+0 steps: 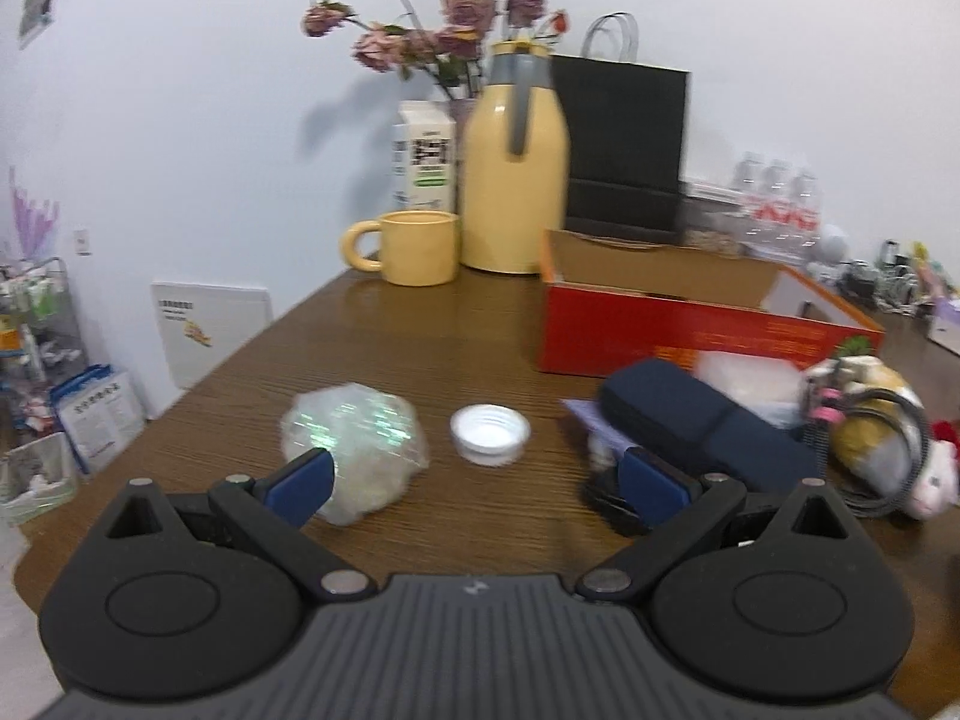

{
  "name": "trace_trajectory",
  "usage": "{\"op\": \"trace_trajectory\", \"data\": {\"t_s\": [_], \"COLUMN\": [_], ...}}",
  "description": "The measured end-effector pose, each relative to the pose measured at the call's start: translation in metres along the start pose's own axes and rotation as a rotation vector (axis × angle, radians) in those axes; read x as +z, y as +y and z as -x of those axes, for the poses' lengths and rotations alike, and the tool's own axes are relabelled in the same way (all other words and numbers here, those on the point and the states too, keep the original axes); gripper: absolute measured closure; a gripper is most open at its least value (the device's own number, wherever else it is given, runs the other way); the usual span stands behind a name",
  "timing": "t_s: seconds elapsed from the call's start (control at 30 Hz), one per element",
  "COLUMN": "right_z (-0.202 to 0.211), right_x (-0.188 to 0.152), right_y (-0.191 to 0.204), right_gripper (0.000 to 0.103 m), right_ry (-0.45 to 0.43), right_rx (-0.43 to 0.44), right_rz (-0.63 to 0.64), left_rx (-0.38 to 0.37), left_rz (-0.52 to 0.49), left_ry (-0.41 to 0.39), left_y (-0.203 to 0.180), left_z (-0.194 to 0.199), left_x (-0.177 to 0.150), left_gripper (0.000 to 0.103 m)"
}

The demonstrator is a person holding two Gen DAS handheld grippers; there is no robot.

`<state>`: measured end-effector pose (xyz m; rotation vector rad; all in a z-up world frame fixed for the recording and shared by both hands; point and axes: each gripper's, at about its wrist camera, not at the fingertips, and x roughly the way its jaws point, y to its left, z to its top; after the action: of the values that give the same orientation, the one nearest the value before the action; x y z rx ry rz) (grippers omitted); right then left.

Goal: Organize objects
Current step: 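Grasp the clear plastic bag with the left tool while the right tool grasps the red rose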

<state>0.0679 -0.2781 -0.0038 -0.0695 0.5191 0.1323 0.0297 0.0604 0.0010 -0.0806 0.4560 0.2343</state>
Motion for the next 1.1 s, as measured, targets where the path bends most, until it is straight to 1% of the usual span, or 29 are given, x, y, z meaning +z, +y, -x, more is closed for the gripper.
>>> {"op": "trace_trajectory", "data": {"t_s": [0.2,0.33,0.47,0.5,0.6,0.63,0.67,0.7,0.77,0.8,0.87,0.9,0.93,0.97,1.03,1.1], "right_z": [-0.023,-0.039,-0.058,-0.062,-0.073,-0.076,-0.078,-0.08,-0.083,-0.084,-0.084,-0.084,-0.084,-0.084,-0.083,-0.082], "right_x": [0.008,0.015,0.021,0.021,0.024,0.025,0.025,0.025,0.026,0.026,0.026,0.026,0.026,0.026,0.026,0.026], "right_y": [-0.021,-0.032,-0.037,-0.038,-0.04,-0.041,-0.041,-0.04,-0.04,-0.04,-0.039,-0.039,-0.039,-0.039,-0.039,-0.04], "right_gripper": [0.0,0.003,0.015,0.017,0.029,0.031,0.036,0.044,0.052,0.053,0.057,0.058,0.059,0.059,0.061,0.063], "right_ry": [0.012,0.024,0.05,0.055,0.073,0.079,0.084,0.091,0.095,0.095,0.09,0.09,0.09,0.089,0.088,0.083], "right_rx": [-0.024,-0.019,0.005,0.014,0.047,0.059,0.072,0.084,0.103,0.112,0.123,0.128,0.13,0.13,0.132,0.131], "right_rz": [0.012,0.029,0.057,0.061,0.07,0.073,0.075,0.078,0.078,0.079,0.081,0.081,0.08,0.079,0.077,0.074], "left_rx": [0.091,0.119,0.138,0.139,0.136,0.132,0.127,0.119,0.104,0.091,0.071,0.07,0.078,0.082,0.084,0.077], "left_rz": [0.022,0.045,0.069,0.077,0.103,0.11,0.117,0.123,0.127,0.13,0.128,0.124,0.117,0.115,0.117,0.123], "left_ry": [0.025,0.063,0.104,0.113,0.152,0.16,0.166,0.175,0.19,0.192,0.189,0.187,0.194,0.203,0.194,0.183], "left_y": [0.017,0.022,0.026,0.028,0.034,0.036,0.037,0.039,0.041,0.041,0.041,0.04,0.039,0.039,0.039,0.04], "left_z": [-0.023,-0.041,-0.061,-0.066,-0.078,-0.08,-0.082,-0.084,-0.087,-0.087,-0.085,-0.085,-0.085,-0.087,-0.085,-0.083], "left_x": [0.008,0.012,0.014,0.014,0.014,0.013,0.014,0.014,0.014,0.014,0.014,0.015,0.015,0.014,0.014,0.015], "left_gripper": [0.0,0.0,0.0,0.0,0.0,0.0,0.0,0.0,0.0,0.003,0.011,0.023,0.044,0.046,0.051,0.051]}}
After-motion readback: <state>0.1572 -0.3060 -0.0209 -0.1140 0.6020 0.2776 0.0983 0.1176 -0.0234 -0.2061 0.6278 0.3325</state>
